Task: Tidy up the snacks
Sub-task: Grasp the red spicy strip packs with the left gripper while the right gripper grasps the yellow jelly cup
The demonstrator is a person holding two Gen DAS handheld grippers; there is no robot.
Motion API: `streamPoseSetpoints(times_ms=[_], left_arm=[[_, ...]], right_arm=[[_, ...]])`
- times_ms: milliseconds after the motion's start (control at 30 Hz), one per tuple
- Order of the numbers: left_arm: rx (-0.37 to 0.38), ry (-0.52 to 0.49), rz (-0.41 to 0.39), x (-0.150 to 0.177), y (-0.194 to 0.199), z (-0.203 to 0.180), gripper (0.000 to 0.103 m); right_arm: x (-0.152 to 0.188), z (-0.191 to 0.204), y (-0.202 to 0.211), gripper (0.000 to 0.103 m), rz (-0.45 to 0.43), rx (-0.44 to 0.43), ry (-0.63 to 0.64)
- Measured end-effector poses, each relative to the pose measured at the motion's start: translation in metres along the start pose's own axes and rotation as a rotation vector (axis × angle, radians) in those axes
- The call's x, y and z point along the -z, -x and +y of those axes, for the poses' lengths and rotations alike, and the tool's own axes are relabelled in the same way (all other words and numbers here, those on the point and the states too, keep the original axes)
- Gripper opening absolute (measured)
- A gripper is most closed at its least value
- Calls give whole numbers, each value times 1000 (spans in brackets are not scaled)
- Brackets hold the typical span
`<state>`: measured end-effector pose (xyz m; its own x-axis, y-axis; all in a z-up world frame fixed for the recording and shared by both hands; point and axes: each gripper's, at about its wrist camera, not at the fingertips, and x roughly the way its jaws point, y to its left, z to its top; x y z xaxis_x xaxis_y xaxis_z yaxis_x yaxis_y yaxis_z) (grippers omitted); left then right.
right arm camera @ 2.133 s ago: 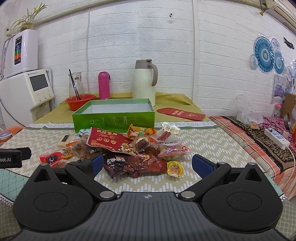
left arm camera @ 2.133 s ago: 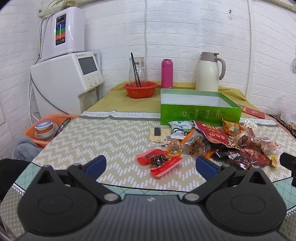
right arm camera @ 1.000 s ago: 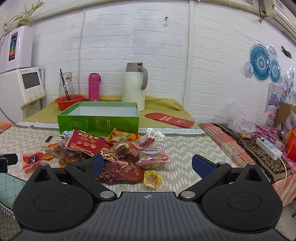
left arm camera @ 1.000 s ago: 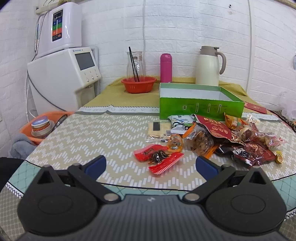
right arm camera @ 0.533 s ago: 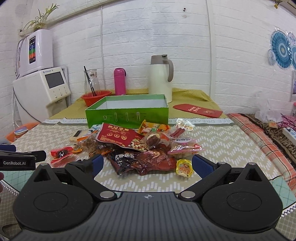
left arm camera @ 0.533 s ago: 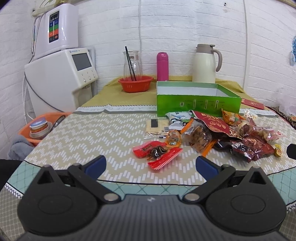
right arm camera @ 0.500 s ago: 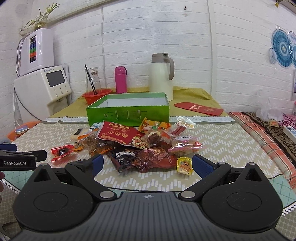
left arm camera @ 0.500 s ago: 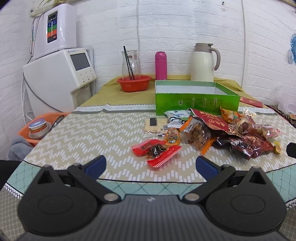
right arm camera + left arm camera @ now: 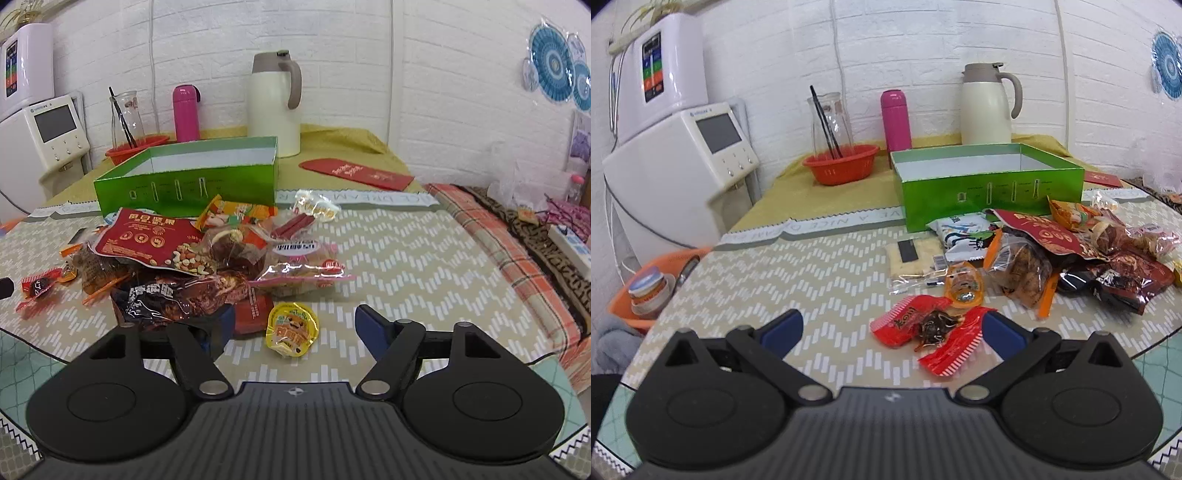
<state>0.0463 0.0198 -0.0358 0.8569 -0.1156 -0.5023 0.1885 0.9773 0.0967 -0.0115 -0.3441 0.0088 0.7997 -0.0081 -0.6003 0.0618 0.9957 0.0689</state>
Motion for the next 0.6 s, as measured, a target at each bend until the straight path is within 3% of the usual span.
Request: streamPoseSetpoints(times_ms=[100, 400, 600], left_arm=[[53, 66, 46, -2, -21, 7, 103], [134, 31, 164, -3, -62, -18, 103], [139, 17, 139, -2, -66, -26, 102]], right_arm=[[5, 1, -8, 102, 27, -32, 11], [2, -1, -31, 95, 68, -46, 82], [-2, -4, -38, 95, 68, -70, 99]])
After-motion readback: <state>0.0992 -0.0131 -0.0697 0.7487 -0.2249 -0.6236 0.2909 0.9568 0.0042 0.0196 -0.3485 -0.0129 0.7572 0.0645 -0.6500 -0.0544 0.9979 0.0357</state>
